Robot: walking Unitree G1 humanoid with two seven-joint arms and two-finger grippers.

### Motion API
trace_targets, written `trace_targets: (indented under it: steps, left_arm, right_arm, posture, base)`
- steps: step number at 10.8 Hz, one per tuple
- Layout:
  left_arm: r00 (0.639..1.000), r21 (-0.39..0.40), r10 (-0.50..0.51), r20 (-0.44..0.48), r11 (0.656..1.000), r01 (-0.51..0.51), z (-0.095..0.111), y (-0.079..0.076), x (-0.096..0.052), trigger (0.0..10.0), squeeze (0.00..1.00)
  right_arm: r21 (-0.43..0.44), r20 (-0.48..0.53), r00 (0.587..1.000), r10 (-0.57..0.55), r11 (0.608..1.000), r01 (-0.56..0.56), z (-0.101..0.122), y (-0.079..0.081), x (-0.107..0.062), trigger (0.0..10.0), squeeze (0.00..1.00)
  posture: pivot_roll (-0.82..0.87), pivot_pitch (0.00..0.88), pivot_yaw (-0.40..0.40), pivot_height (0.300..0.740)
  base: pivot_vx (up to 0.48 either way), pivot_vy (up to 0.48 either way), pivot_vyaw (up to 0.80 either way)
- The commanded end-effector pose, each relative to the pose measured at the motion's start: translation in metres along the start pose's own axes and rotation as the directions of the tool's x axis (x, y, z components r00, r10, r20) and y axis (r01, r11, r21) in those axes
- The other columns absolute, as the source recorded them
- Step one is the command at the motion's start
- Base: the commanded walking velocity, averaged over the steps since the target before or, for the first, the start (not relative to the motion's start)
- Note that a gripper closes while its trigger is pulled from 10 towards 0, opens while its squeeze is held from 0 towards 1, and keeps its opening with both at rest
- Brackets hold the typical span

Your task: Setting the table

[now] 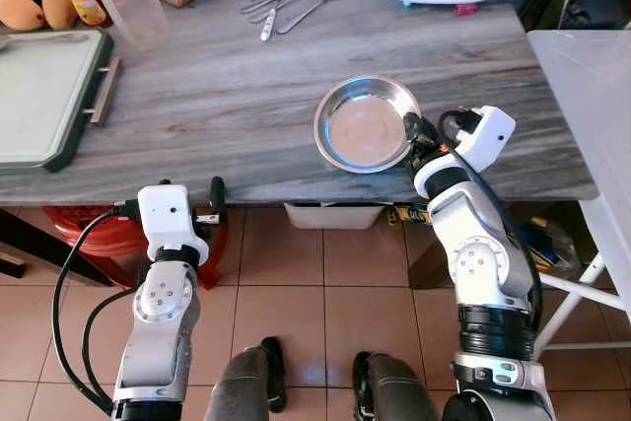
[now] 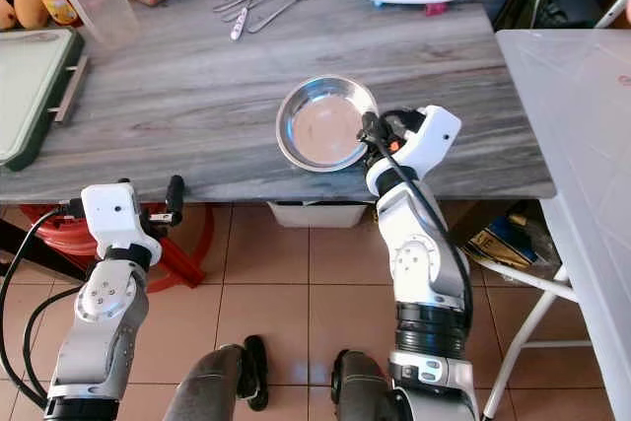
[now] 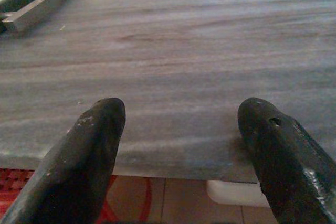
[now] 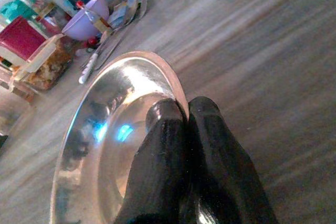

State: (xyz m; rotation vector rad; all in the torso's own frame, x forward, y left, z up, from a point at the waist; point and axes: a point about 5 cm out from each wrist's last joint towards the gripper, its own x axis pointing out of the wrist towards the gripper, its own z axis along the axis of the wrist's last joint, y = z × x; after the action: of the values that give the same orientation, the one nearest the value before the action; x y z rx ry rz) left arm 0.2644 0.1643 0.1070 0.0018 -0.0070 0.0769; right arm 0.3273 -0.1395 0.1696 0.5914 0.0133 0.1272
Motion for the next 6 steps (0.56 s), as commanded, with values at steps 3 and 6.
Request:
trace_targets:
  steps: [3, 6]
  left_arm:
    - [1.000, 0.000, -0.009, -0.002, 1.000, 0.009, 0.0008, -0.0011, -0.0019, 10.0, 0.00]
    - [1.000, 0.003, -0.018, 0.006, 1.000, 0.018, 0.0020, -0.0020, -0.0007, 10.0, 0.00]
  right_arm:
    - [0.034, -0.044, 0.999, 0.001, 0.999, 0.001, -0.0049, -0.0025, 0.0003, 10.0, 1.00]
    - [0.005, -0.062, 0.997, 0.054, 0.999, -0.054, -0.0067, 0.0062, 0.0000, 10.0, 1.00]
  posture:
    - [-0.03, 0.229, 0.037, 0.740]
    - [-0.03, 0.226, 0.035, 0.740]
  base:
    - [0.000, 0.000, 0.00]
    - [0.000, 0.000, 0.00]
